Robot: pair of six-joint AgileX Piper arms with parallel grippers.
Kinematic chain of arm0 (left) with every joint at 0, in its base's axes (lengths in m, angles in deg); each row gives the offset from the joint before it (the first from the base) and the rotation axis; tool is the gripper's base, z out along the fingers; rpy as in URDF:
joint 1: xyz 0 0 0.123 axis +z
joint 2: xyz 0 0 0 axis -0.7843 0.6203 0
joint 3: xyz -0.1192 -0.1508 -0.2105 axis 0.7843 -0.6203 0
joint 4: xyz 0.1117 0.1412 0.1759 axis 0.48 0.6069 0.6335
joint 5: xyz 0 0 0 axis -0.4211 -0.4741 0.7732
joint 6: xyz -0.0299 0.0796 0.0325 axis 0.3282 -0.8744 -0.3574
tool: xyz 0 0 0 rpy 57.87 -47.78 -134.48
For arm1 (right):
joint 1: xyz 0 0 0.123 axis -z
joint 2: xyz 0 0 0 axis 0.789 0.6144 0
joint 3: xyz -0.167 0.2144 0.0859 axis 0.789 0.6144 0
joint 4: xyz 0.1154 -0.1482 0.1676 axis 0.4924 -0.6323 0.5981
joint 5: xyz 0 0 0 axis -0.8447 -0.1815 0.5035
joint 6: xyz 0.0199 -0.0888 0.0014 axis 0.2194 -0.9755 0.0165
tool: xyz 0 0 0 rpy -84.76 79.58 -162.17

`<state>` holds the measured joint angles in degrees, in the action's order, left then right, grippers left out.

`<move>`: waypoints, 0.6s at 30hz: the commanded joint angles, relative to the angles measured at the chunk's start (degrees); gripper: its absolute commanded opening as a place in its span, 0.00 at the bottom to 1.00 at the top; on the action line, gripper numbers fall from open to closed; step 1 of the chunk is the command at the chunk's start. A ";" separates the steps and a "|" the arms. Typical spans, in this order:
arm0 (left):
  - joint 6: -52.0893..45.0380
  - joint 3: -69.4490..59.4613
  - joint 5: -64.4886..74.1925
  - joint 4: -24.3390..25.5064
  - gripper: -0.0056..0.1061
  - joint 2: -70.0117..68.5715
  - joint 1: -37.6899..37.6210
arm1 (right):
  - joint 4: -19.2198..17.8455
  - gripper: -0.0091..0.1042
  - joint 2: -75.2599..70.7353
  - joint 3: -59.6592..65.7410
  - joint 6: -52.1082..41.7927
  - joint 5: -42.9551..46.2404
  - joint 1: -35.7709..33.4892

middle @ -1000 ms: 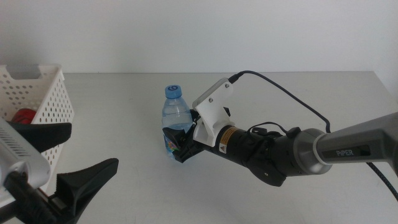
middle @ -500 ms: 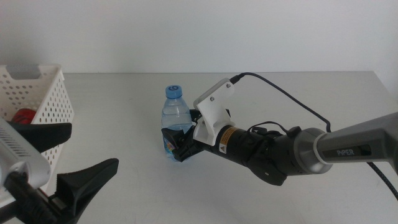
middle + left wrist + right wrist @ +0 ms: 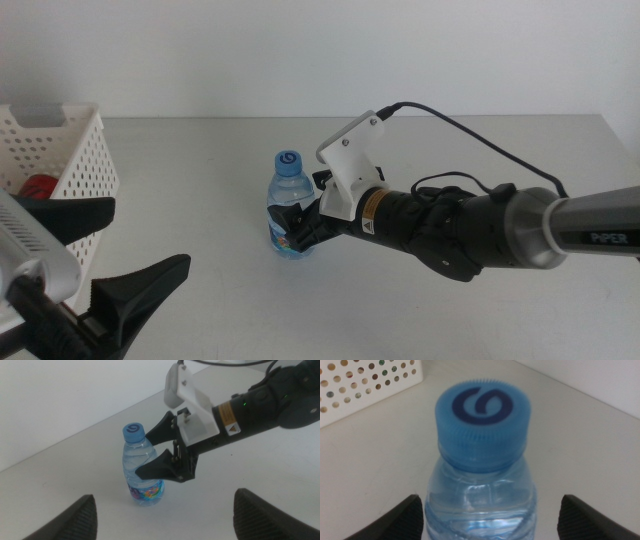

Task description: Use arms to grab the bottles and put them into the dustbin to the left of the table.

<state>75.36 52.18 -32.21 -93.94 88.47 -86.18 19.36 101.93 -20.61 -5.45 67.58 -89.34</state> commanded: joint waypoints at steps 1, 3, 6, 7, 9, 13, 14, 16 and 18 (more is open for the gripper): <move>0.88 1.69 -4.52 -0.67 0.89 -0.03 -0.28 | 0.27 0.71 -6.25 0.11 0.78 1.32 0.12; 0.88 1.69 -4.52 -0.67 0.89 -0.03 -0.28 | 0.27 0.71 -8.95 2.55 1.92 1.31 0.12; 0.88 1.69 -4.52 -0.67 0.89 -0.03 -0.28 | 0.27 0.71 -13.48 7.04 2.75 1.50 0.12; 0.88 1.69 -4.52 -0.67 0.89 -0.03 -0.28 | 0.27 0.71 -14.79 8.26 2.75 1.50 0.17; 0.88 1.69 -4.52 -0.67 0.89 -0.03 -0.28 | 0.27 0.71 -18.34 10.87 2.75 1.12 0.17; 0.88 1.69 -4.52 -0.67 0.89 -0.03 -0.28 | 0.33 0.71 -25.36 14.84 4.49 -1.53 0.17; 0.88 1.69 -4.52 -0.67 0.89 -0.03 -0.28 | 0.33 0.71 -27.50 15.21 5.29 -3.16 0.11; 0.88 1.69 -4.52 -0.67 0.89 -0.03 -0.28 | 0.27 0.71 -30.50 15.27 7.00 -7.17 0.11; 0.88 1.69 -4.52 -0.67 0.89 -0.03 -0.28 | 0.27 0.71 -33.67 15.27 8.15 -11.23 0.11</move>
<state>75.36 52.18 -32.21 -93.94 88.47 -86.18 19.54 72.63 -4.18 1.79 55.97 -89.34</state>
